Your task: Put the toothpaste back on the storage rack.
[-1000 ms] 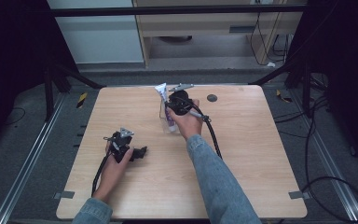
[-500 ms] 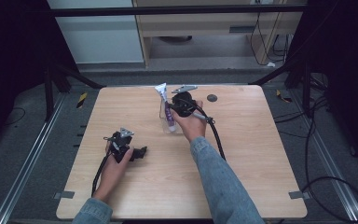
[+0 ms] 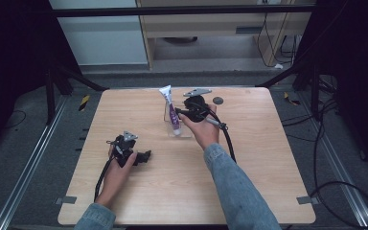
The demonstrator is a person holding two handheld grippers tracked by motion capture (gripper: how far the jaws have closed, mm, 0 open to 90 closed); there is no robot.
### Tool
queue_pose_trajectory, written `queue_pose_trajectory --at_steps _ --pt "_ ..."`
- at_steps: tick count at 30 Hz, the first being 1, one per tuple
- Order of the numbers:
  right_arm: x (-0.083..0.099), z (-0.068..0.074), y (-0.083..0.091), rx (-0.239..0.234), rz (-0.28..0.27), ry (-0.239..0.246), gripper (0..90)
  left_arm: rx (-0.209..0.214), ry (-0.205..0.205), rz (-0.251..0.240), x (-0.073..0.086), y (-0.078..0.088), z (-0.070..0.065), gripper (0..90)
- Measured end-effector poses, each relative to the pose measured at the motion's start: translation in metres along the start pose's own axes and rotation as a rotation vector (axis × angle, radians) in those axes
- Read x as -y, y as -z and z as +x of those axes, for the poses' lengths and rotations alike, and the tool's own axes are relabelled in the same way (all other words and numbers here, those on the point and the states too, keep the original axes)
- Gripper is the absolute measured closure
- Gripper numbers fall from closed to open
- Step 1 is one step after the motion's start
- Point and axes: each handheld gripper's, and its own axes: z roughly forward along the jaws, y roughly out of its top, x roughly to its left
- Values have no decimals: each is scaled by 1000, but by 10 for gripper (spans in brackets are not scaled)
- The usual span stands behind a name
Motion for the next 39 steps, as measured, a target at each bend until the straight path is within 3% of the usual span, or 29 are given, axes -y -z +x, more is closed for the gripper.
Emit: queue_pose_trajectory --at_steps 6,14,22,30,39 --pt "-1 -4 14 -18 -12 -24 441 0 0 0 0 0 0 0" --pt "-1 -2 26 -48 -13 13 320 0 0 0 0 0 0 0" --pt "6 -5 38 -61 -23 -11 189 0 0 0 0 0 0 0" --pt "9 -8 56 -72 -73 -14 159 -1 1 0 0 0 0 0" --pt "17 -21 69 14 -85 15 73 -1 2 0 0 0 0 0"
